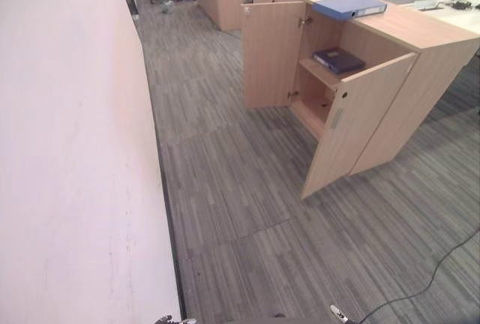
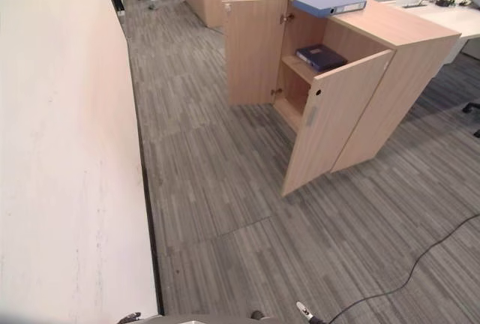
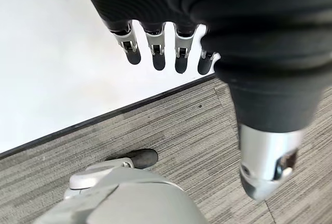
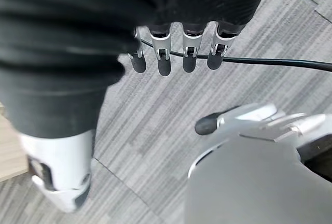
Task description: Put the empty folder in the office cabinet
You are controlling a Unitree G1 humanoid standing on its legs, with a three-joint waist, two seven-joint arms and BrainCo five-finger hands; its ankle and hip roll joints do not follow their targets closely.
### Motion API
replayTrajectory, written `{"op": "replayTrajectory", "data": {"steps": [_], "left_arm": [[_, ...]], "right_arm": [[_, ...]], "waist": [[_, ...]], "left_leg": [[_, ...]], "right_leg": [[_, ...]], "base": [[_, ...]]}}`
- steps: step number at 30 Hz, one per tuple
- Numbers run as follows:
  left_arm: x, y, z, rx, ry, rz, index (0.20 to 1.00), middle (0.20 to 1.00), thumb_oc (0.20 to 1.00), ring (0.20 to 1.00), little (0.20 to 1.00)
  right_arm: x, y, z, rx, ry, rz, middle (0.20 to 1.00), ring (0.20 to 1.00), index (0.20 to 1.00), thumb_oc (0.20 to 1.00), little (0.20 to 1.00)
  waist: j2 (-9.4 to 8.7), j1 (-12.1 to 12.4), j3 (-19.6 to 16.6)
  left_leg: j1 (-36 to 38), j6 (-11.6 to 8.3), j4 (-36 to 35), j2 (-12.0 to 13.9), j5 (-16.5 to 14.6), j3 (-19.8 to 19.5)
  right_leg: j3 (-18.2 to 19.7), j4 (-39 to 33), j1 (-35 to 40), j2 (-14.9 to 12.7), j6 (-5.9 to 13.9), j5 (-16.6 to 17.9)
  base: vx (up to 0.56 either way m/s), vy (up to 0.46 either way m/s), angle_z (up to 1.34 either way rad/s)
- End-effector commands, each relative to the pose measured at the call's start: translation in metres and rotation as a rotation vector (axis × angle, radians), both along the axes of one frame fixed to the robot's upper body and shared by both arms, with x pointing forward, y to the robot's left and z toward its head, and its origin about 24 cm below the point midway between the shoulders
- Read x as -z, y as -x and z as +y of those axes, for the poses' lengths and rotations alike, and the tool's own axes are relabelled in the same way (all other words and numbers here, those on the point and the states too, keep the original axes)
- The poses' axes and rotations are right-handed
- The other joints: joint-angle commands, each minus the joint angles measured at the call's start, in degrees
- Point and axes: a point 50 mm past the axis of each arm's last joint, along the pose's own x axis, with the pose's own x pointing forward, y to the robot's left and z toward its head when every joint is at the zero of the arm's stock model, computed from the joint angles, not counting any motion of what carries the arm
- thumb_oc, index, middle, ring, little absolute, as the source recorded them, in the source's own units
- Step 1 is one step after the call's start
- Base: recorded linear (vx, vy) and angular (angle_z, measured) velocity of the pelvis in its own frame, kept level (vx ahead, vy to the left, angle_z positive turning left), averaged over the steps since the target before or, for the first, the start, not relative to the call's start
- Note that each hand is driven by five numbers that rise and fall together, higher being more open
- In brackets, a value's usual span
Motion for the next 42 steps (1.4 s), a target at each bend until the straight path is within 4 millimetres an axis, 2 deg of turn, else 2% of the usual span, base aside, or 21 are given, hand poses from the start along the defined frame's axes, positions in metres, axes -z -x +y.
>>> {"op": "replayTrajectory", "data": {"steps": [1, 6, 27, 30, 31, 34, 35, 36, 37, 38, 39, 40, 42], "left_arm": [[-0.003, -0.015, 0.002, 0.004, -0.035, -0.034, 1.0, 1.0, 1.0, 1.0, 1.0], [-0.001, -0.012, 0.0, -0.044, -0.003, -0.034, 1.0, 1.0, 1.0, 1.0, 1.0], [0.001, -0.003, -0.002, -0.042, 0.035, 0.007, 1.0, 1.0, 1.0, 1.0, 1.0], [0.0, -0.005, -0.002, -0.044, 0.032, 0.004, 1.0, 1.0, 1.0, 1.0, 1.0], [0.0, -0.007, 0.0, -0.048, 0.028, -0.005, 1.0, 1.0, 1.0, 1.0, 1.0], [-0.001, -0.01, 0.001, -0.047, 0.022, -0.012, 1.0, 1.0, 1.0, 1.0, 1.0], [-0.001, -0.008, 0.004, -0.048, 0.012, 0.0, 1.0, 1.0, 1.0, 1.0, 1.0], [-0.001, -0.008, 0.004, -0.048, 0.012, 0.0, 1.0, 1.0, 1.0, 1.0, 1.0], [-0.001, -0.008, 0.005, -0.044, 0.008, -0.001, 1.0, 1.0, 1.0, 1.0, 1.0], [-0.002, -0.008, 0.009, -0.026, -0.007, 0.001, 1.0, 1.0, 1.0, 1.0, 1.0], [-0.002, -0.008, 0.009, -0.026, -0.007, 0.001, 1.0, 1.0, 1.0, 1.0, 1.0], [-0.003, -0.007, 0.011, -0.026, -0.017, 0.005, 1.0, 1.0, 1.0, 1.0, 1.0], [-0.002, -0.003, 0.013, -0.05, -0.019, 0.014, 1.0, 1.0, 1.0, 1.0, 1.0]], "right_arm": [[0.0, -0.014, 0.005, 0.034, -0.008, -0.03, 1.0, 1.0, 1.0, 1.0, 1.0], [0.0, -0.013, 0.007, 0.021, -0.016, -0.024, 1.0, 1.0, 1.0, 1.0, 1.0], [0.0, -0.012, 0.004, -0.064, -0.014, 0.002, 1.0, 1.0, 1.0, 1.0, 1.0], [-0.001, -0.015, 0.003, -0.062, -0.014, -0.004, 1.0, 1.0, 1.0, 1.0, 1.0], [-0.002, -0.022, 0.003, -0.072, -0.014, -0.022, 1.0, 1.0, 1.0, 1.0, 1.0], [-0.004, -0.03, 0.001, -0.09, -0.002, -0.044, 1.0, 1.0, 1.0, 1.0, 1.0], [-0.005, -0.033, -0.001, -0.1, 0.005, -0.052, 1.0, 1.0, 1.0, 1.0, 1.0], [-0.005, -0.033, -0.001, -0.1, 0.005, -0.053, 1.0, 1.0, 1.0, 1.0, 1.0], [-0.006, -0.036, -0.002, -0.104, 0.008, -0.059, 1.0, 1.0, 1.0, 1.0, 1.0], [-0.008, -0.049, -0.001, -0.11, 0.013, -0.098, 1.0, 1.0, 1.0, 1.0, 1.0], [-0.008, -0.049, -0.001, -0.11, 0.013, -0.098, 1.0, 1.0, 1.0, 1.0, 1.0], [-0.008, -0.046, 0.0, -0.109, 0.013, -0.091, 1.0, 1.0, 1.0, 1.0, 1.0], [-0.005, -0.039, 0.002, -0.115, 0.007, -0.064, 1.0, 1.0, 1.0, 1.0, 1.0]], "waist": [[-1.53, -0.4, 0.1], [-1.57, -0.4, 0.0], [-0.98, 0.0, 0.2], [-0.57, 0.1, 0.6], [0.03, 0.3, 1.3], [0.77, 0.7, 2.3], [1.29, 0.8, 3.2], [1.25, 0.8, 3.2], [1.46, 0.6, 3.8], [2.32, 1.0, 5.0], [2.31, 1.0, 5.0], [2.19, 1.4, 4.6], [1.58, 2.0, 3.4]], "left_leg": [[-1.2, -2.21, -1.5, -1.0, -1.6, 1.6], [-1.1, -2.28, -1.5, -1.0, -1.6, 1.5], [-0.9, -1.64, -1.5, -1.4, -2.0, 1.1], [-1.1, -1.24, -1.5, -1.6, -1.8, 0.8], [-1.3, -0.61, -1.5, -1.8, -1.7, 0.3], [-1.2, 0.4, -1.5, -2.5, -1.6, -0.4], [-0.3, 1.58, -1.5, -3.4, -1.8, -1.2], [-0.4, 1.61, -1.5, -3.5, -1.8, -1.2], [-0.1, 1.95, -1.5, -3.6, -1.7, -1.4], [-0.5, 2.19, -1.5, -2.7, -0.9, -1.2], [-0.5, 2.18, -1.5, -2.7, -0.9, -1.2], [-0.6, 1.9, -1.5, -2.7, -1.2, -0.9], [-0.5, 1.57, -1.5, -2.9, -1.7, -0.5]], "right_leg": [[-0.8, -2.8, 2.1, -2.4, 5.95, 1.3], [-1.0, -2.8, 2.2, -2.4, 5.93, 1.1], [-1.6, -2.5, 2.7, -3.0, 6.31, 1.4], [-1.7, 0.2, 1.5, -3.5, 6.24, 0.9], [-1.6, 4.2, -0.5, -4.0, 6.08, -0.1], [-2.5, 10.1, -2.9, -5.3, 6.17, -1.8], [-2.9, 18.1, -5.9, -7.3, 6.27, -0.4], [-2.9, 18.3, -6.1, -7.4, 6.31, -0.5], [-2.8, 21.3, -7.3, -7.9, 6.32, 0.9], [-2.4, 26.5, -10.4, -8.6, 5.2, 0.2], [-2.4, 26.5, -10.4, -8.6, 5.18, 0.2], [-3.0, 23.2, -8.4, -8.7, 4.95, -1.8], [-4.2, 18.8, -5.3, -8.6, 5.3, -3.0]], "base": [[0.0, 0.0, 0.0], [0.0, 0.0, 0.0], [0.0, 0.006, 0.0], [-0.01, 0.062, 0.03], [-0.02, 0.093, 0.04], [0.0, 0.141, 0.06], [0.01, 0.153, 0.2], [0.0, 0.144, 0.33], [-0.06, 0.072, 0.26], [-0.06, 0.07, 0.12], [-0.01, 0.02, 0.05], [0.05, -0.03, -0.02], [0.1, -0.063, 0.01]]}}
